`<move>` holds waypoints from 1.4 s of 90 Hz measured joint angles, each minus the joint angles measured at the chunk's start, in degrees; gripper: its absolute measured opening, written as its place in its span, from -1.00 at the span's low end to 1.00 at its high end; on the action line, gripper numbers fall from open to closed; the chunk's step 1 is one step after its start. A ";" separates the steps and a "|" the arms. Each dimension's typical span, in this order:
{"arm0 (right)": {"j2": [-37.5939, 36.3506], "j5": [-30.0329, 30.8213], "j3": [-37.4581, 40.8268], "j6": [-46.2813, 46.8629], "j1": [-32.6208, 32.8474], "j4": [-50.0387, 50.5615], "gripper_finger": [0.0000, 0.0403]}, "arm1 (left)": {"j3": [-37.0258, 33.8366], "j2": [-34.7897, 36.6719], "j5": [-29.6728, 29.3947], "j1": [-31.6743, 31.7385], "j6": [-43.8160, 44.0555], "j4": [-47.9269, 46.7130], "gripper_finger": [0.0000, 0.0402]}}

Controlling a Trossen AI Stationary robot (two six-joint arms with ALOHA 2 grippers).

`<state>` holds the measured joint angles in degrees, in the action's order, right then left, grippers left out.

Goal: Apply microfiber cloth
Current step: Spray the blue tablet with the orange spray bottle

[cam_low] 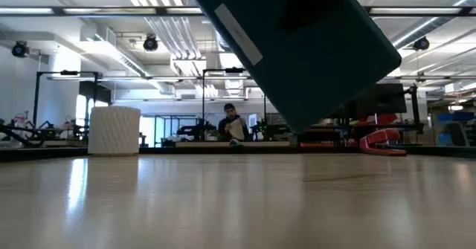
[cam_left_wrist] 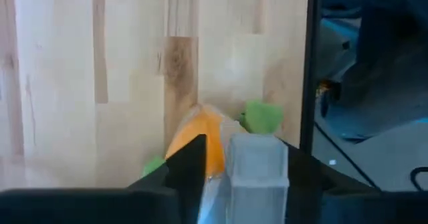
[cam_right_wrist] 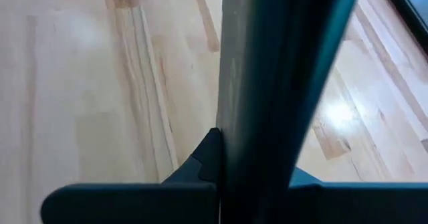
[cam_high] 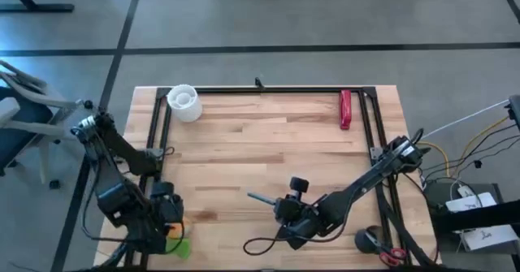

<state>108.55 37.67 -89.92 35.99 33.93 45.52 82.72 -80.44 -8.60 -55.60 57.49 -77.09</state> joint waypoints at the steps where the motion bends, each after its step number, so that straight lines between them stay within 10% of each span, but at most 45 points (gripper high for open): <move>1: 0.00 0.01 -0.09 -0.05 0.05 0.04 -0.97 | 0.00 -0.05 0.00 -0.01 0.00 -0.21 -0.56; 10: 0.00 0.07 -0.80 -1.10 0.11 0.81 -0.97 | 0.01 -0.08 -0.61 0.05 0.00 -0.99 -0.81; 53: -5.39 1.49 -2.59 -2.85 1.25 9.31 -0.97 | -0.11 0.73 -7.53 12.26 -13.63 0.22 -0.82; 94: -7.84 3.21 -1.34 4.50 1.82 21.84 -0.97 | 0.44 -3.73 2.80 37.08 -39.70 15.90 -0.82; 126: -0.88 6.35 0.58 6.91 1.88 21.14 -0.97 | 6.88 -7.25 3.76 39.20 -42.45 16.18 -0.65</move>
<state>107.67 44.02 -89.34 42.90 35.81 66.66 89.60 -87.69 -4.84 -16.40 15.05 -60.91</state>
